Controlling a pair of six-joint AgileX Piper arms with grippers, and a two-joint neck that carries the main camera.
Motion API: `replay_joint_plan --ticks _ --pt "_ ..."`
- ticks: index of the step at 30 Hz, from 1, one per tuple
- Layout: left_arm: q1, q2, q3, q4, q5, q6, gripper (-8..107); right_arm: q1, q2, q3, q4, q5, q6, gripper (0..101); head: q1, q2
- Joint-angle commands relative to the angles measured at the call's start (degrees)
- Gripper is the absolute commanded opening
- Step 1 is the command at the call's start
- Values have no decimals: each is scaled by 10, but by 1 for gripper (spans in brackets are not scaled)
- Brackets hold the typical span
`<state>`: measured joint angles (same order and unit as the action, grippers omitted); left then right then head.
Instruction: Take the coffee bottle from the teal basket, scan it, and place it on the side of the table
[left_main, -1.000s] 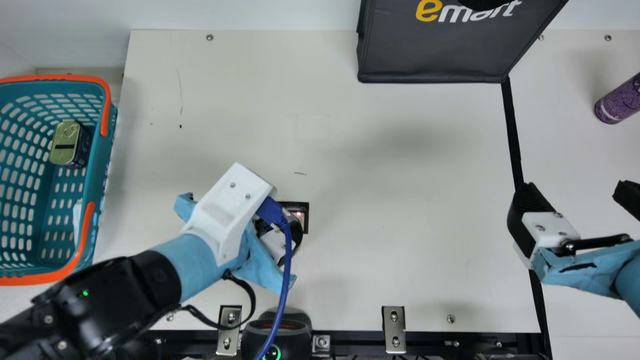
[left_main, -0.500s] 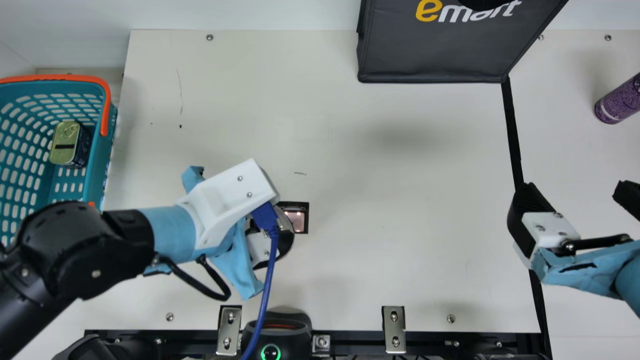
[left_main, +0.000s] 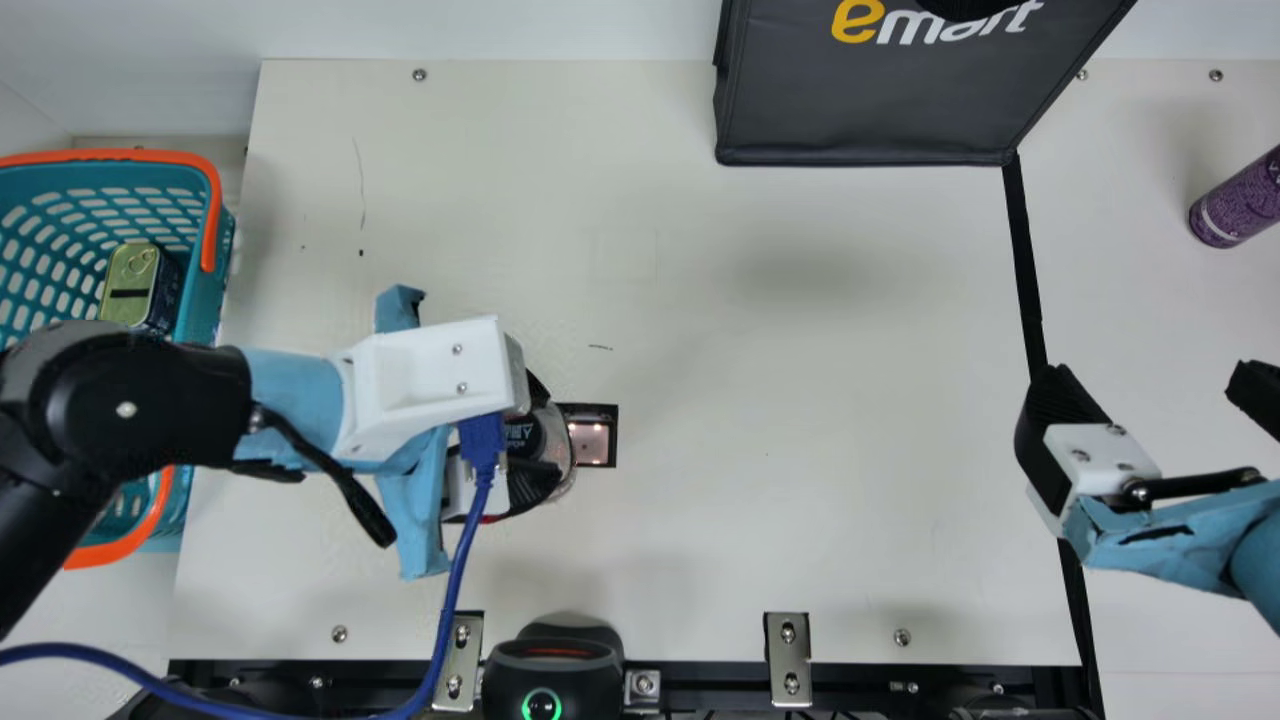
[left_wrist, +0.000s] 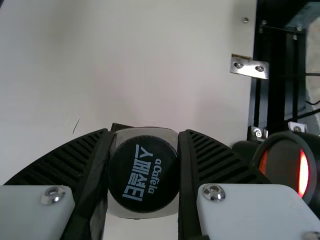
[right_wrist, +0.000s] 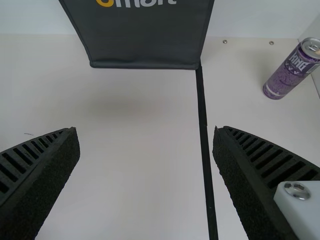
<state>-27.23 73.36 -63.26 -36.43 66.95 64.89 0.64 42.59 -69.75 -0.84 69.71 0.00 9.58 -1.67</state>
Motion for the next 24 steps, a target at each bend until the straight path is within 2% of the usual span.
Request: replay_joint_plan --ticks 1,3,16,24 --pt "11 3 0 -22 16 65 -8 0 0 0 0 0 0 95 -17 1" --pt "20 5 -2 -36 29 86 -8 0 0 0 0 0 0 95 -17 1" --pt "45 27 15 -91 29 184 -8 0 0 0 0 0 0 95 -17 1" --pt "44 50 33 -98 -3 211 -8 0 0 0 0 0 0 95 -17 1"
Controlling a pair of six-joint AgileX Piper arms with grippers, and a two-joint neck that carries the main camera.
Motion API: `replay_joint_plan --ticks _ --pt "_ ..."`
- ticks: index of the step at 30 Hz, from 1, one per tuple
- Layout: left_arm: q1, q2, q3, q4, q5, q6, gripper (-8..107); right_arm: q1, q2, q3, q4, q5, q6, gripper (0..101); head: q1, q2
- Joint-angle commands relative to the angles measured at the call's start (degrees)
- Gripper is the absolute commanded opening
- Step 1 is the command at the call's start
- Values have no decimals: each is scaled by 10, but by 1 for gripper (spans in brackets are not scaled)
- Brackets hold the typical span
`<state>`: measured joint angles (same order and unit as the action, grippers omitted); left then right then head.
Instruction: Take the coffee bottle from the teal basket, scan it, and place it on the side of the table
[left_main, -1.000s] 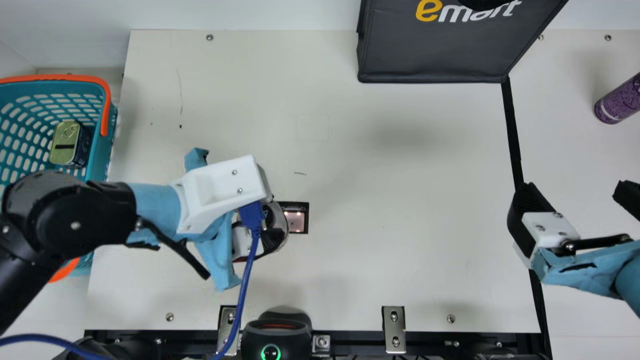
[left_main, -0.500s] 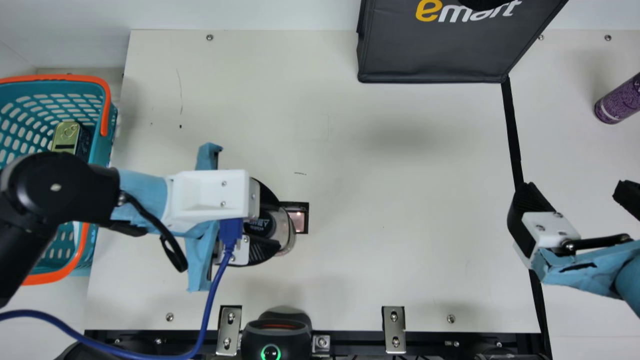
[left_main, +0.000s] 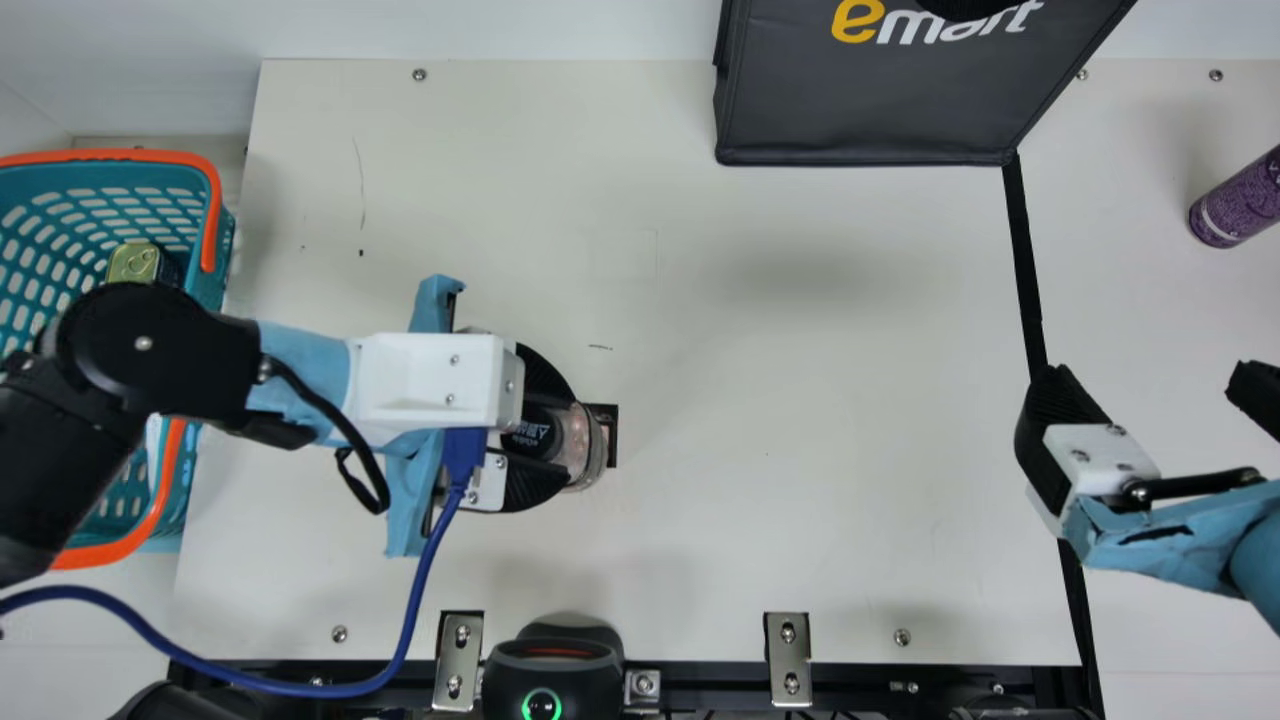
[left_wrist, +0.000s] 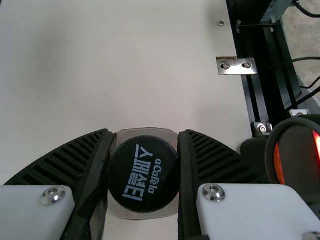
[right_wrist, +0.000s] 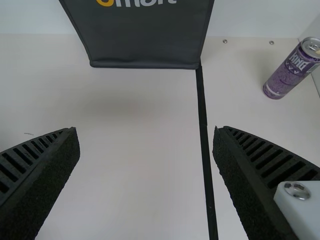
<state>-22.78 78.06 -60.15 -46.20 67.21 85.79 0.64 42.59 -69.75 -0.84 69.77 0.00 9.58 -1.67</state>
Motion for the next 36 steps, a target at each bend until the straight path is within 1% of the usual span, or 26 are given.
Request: replay_joint_plan --ticks 1,10,29,33,36 --pt "-1 5 4 -1 -10 3 -8 0 0 0 0 0 0 95 -17 1" --pt "-11 27 21 2 -39 9 -8 0 0 0 0 0 0 95 -17 1" --pt "-15 43 35 -2 -77 -13 55 0 0 0 0 0 0 95 -17 1" --pt "-17 39 34 1 -84 -36 69 0 0 0 0 -1 0 95 -17 1" --pt "-18 31 32 8 -90 -70 79 0 0 0 0 -1 0 95 -17 1"
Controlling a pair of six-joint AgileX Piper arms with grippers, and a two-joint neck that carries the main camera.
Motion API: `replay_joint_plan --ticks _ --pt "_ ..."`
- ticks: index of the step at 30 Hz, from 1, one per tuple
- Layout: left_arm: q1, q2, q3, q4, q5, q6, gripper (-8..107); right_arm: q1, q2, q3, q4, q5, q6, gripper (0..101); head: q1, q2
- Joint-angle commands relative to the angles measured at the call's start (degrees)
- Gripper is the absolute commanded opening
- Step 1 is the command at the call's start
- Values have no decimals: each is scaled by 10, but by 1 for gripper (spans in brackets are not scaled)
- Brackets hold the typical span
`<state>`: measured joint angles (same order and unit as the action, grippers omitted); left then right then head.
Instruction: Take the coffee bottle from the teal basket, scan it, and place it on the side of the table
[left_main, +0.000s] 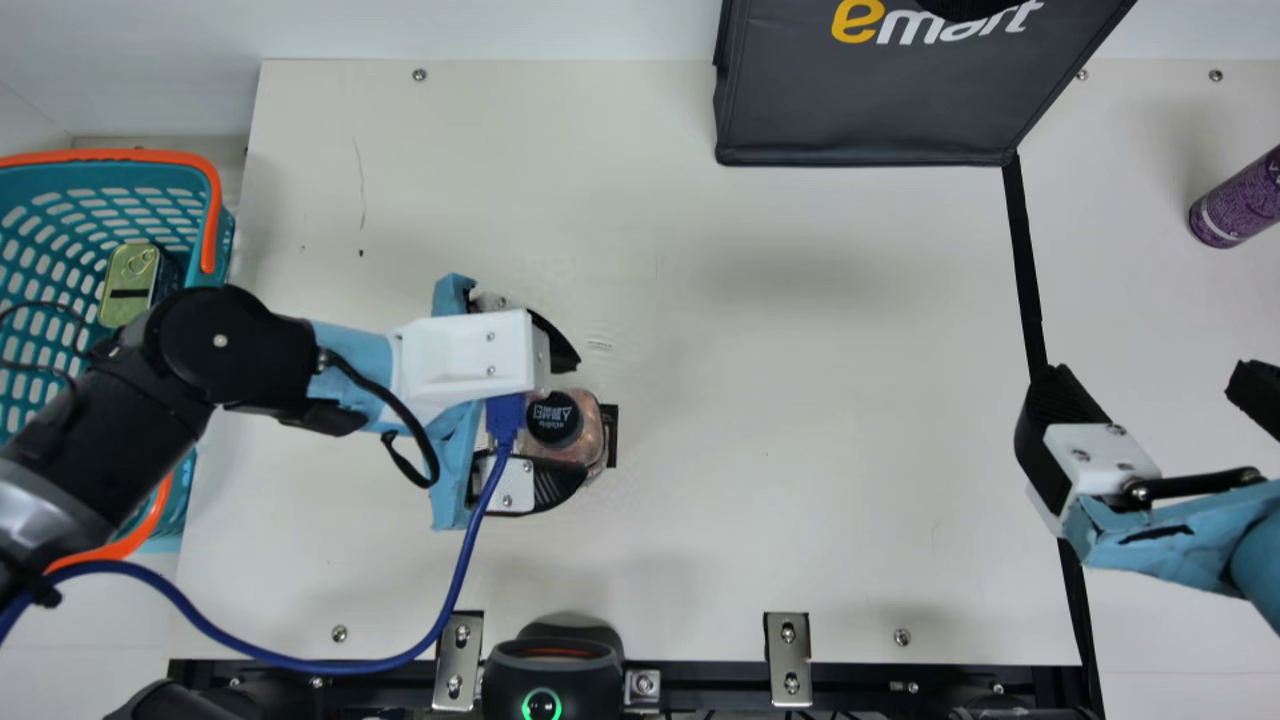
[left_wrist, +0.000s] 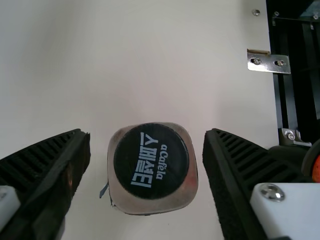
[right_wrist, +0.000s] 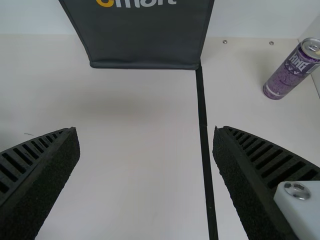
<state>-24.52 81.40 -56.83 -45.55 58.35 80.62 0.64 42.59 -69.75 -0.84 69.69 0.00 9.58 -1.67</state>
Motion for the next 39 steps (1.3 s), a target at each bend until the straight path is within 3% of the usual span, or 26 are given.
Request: replay_joint_plan --ticks 1,4,26,39 --pt "-1 -5 -2 5 -3 -31 82 0 0 0 0 0 0 95 -17 1" --pt "-1 -19 -4 16 -6 -82 90 0 0 0 0 0 0 95 -17 1" --pt "21 -189 35 113 -17 -444 90 0 0 0 0 0 0 95 -17 1" --pt "-2 -265 45 227 -15 -640 90 0 0 0 0 1 0 95 -17 1"
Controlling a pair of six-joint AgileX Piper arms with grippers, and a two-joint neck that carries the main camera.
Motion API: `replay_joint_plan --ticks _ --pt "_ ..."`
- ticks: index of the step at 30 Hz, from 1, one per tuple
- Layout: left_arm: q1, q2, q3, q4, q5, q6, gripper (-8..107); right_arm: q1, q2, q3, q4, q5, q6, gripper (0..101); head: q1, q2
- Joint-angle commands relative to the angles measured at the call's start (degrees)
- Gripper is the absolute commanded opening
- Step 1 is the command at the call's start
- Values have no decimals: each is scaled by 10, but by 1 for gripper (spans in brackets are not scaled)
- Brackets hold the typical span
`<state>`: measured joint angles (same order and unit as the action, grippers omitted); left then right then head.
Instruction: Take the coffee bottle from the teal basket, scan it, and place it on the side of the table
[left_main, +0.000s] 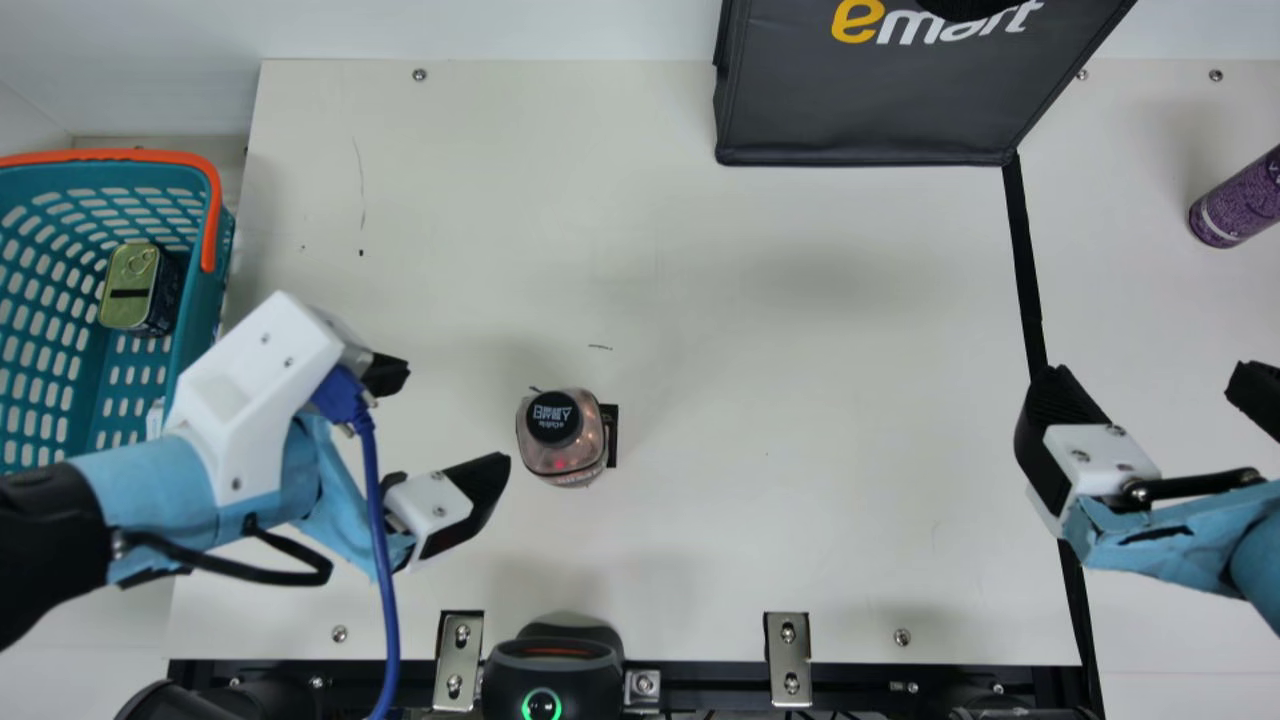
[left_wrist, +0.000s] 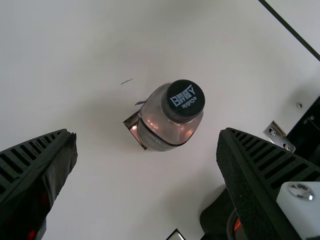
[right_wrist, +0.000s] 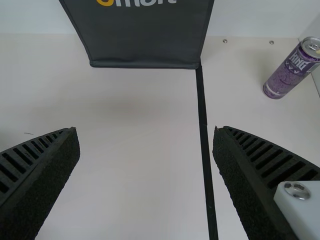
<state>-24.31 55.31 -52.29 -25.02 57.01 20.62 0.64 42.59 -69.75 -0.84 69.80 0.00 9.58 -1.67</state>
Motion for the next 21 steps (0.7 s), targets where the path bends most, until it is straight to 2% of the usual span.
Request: replay_joint_plan --ticks 1,12,21 --pt "-10 -7 1 36 -2 -57 90 0 0 0 0 0 0 95 -17 1" --pt "-123 -9 -5 200 -31 -277 90 0 0 0 0 0 0 95 -17 1" --pt "-240 37 -45 336 -27 -476 90 0 0 0 0 -1 0 95 -17 1"
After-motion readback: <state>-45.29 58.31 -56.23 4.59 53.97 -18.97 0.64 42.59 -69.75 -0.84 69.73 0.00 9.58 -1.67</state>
